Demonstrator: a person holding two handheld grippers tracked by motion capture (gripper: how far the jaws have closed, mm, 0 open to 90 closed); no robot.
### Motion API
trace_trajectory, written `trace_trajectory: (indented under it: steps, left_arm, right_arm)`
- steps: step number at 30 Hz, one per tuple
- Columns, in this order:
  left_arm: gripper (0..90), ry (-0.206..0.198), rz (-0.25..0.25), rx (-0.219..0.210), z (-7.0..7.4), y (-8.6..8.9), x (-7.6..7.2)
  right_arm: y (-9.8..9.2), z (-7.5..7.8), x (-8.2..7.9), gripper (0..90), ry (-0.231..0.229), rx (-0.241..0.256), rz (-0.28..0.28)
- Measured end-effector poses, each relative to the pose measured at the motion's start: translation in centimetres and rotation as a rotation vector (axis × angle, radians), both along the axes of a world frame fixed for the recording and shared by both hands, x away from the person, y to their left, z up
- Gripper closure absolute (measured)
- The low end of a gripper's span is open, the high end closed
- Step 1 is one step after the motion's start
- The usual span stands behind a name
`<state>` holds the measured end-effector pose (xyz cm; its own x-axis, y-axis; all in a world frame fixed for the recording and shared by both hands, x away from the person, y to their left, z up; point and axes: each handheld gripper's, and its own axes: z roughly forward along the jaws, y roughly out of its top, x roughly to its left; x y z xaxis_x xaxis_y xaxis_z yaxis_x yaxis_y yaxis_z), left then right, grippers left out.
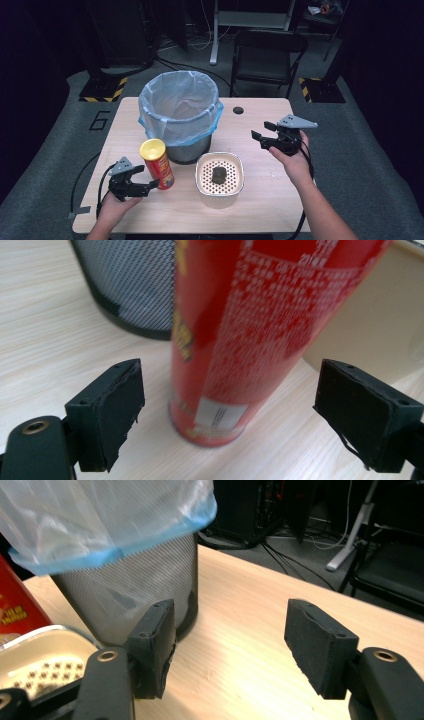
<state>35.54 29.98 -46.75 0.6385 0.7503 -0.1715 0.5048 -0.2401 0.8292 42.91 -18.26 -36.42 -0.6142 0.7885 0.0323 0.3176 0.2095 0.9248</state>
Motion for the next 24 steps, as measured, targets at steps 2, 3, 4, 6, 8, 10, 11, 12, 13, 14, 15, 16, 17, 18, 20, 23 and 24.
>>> trace_trajectory:
  steps: [2,3,4,6,8,10,11,12,13,14,15,16,17,18,20,23,24]
  left_arm:
    - [12.7,0.0,0.003,-0.01,-0.3,-0.6,0.3]
    - [12.9,0.003,0.0,-0.008,-0.4,-0.8,0.4]
    - [13.2,0.006,0.002,-0.01,-0.6,-1.0,0.5]
    - [13.6,0.002,0.008,-0.01,-0.7,-1.2,0.7]
    - [13.9,-0.005,0.012,-0.011,-0.9,-1.3,0.9]
    - [14.5,-0.007,0.01,-0.021,-1.0,-1.4,1.0]
    - [14.8,-0.017,0.008,-0.013,-1.0,-1.4,1.1]
    - [14.8,-0.012,0.003,-0.011,-1.0,-1.4,1.2]
    - [14.9,-0.026,0.018,-0.026,-1.2,-1.7,1.3]
    - [15.1,-0.029,0.016,-0.022,-1.2,-1.7,1.3]
    - [15.9,-0.032,0.008,-0.011,-1.2,-1.8,1.4]
    - [16.6,-0.042,0.01,-0.009,-1.2,-1.9,1.4]
    - [17.4,-0.049,0.003,0.012,-1.2,-2.0,1.4]
    - [17.8,-0.065,0.0,0.035,-1.3,-2.1,1.5]
    - [19.9,-0.083,-0.008,0.081,-1.4,-2.2,1.4]
    - [22.7,-0.096,-0.019,0.101,-1.4,-2.2,1.3]
    - [22.9,-0.105,-0.009,0.101,-1.5,-2.3,1.2]
  right_arm:
    - [-0.5,-0.6,-0.3,36.9,0.007,0.003,-0.013]
    - [-0.7,-0.9,-0.4,36.9,0.005,-0.002,-0.02]
    - [-0.9,-1.2,-0.6,36.8,0.006,-0.01,-0.03]
    - [-1.3,-2.0,-0.9,36.7,0.014,-0.02,-0.044]
    - [-1.6,-2.7,-1.1,36.7,0.024,-0.022,-0.054]
    - [-1.9,-3.7,-1.5,36.7,0.038,-0.031,-0.065]
    - [-2.1,-4.2,-1.7,36.7,0.048,-0.032,-0.074]
    - [-2.3,-4.6,-1.8,36.6,0.053,-0.03,-0.079]
    - [-2.5,-5.0,-1.9,36.6,0.061,-0.023,-0.085]
    - [-2.7,-5.4,-2.1,36.6,0.067,-0.019,-0.091]
    - [-2.8,-5.7,-2.2,36.5,0.074,-0.02,-0.096]
    - [-3.0,-6.1,-2.4,36.5,0.079,-0.027,-0.104]
    - [-3.1,-6.5,-2.5,36.5,0.084,-0.028,-0.109]
    - [-3.2,-6.8,-2.7,36.5,0.087,-0.032,-0.114]
    - [-3.4,-7.5,-3.1,36.5,0.093,-0.047,-0.123]
    - [-3.6,-8.4,-3.6,36.5,0.107,-0.049,-0.14]
    - [-3.7,-8.7,-3.7,36.5,0.109,-0.049,-0.147]
